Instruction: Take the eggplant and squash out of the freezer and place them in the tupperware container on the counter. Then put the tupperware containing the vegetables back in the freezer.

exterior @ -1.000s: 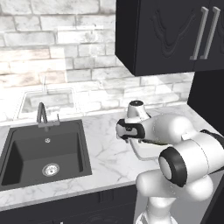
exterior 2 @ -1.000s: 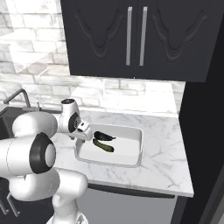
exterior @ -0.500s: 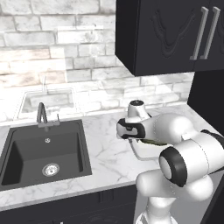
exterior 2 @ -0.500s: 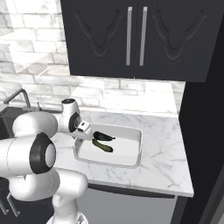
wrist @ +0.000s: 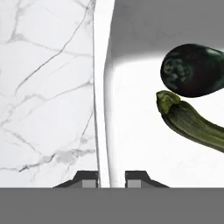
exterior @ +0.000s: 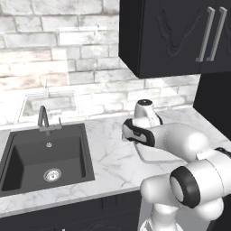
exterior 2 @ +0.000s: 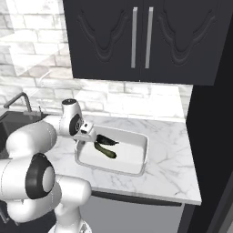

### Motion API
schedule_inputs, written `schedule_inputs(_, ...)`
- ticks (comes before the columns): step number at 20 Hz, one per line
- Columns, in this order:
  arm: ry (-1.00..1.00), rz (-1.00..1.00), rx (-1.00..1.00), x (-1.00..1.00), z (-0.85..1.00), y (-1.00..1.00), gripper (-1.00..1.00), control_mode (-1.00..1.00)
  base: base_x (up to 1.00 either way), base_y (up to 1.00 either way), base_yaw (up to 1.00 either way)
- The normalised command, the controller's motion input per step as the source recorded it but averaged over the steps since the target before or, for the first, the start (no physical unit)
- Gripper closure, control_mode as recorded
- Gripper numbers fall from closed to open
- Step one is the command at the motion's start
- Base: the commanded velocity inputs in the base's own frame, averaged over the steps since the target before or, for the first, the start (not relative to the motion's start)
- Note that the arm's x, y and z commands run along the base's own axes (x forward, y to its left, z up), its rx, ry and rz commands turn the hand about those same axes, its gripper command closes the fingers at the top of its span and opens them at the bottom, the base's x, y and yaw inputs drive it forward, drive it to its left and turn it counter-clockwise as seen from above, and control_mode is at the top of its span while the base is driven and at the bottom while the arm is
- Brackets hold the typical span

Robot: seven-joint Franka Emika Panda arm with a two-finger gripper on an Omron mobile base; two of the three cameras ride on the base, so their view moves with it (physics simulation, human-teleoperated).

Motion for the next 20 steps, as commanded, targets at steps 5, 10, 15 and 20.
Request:
schedule_inputs(5,-0.04,0.15,-0.14,0.0,0.4,0.0,1.0,-1.0,0.0,0.0,0.0)
schedule_inputs(10,-0.11,0.21,-0.25,0.0,0.33,0.0,1.0,-1.0,0.0,0.0,0.0)
schedule_inputs(15,-0.03,0.23,-0.3,0.09,0.36,-0.03,1.0,-1.0,0.0,0.0,0.0)
schedule_inputs(20,0.05,0.22,-0.09,0.0,0.49,-0.04,1.0,-1.0,0.0,0.0,0.0)
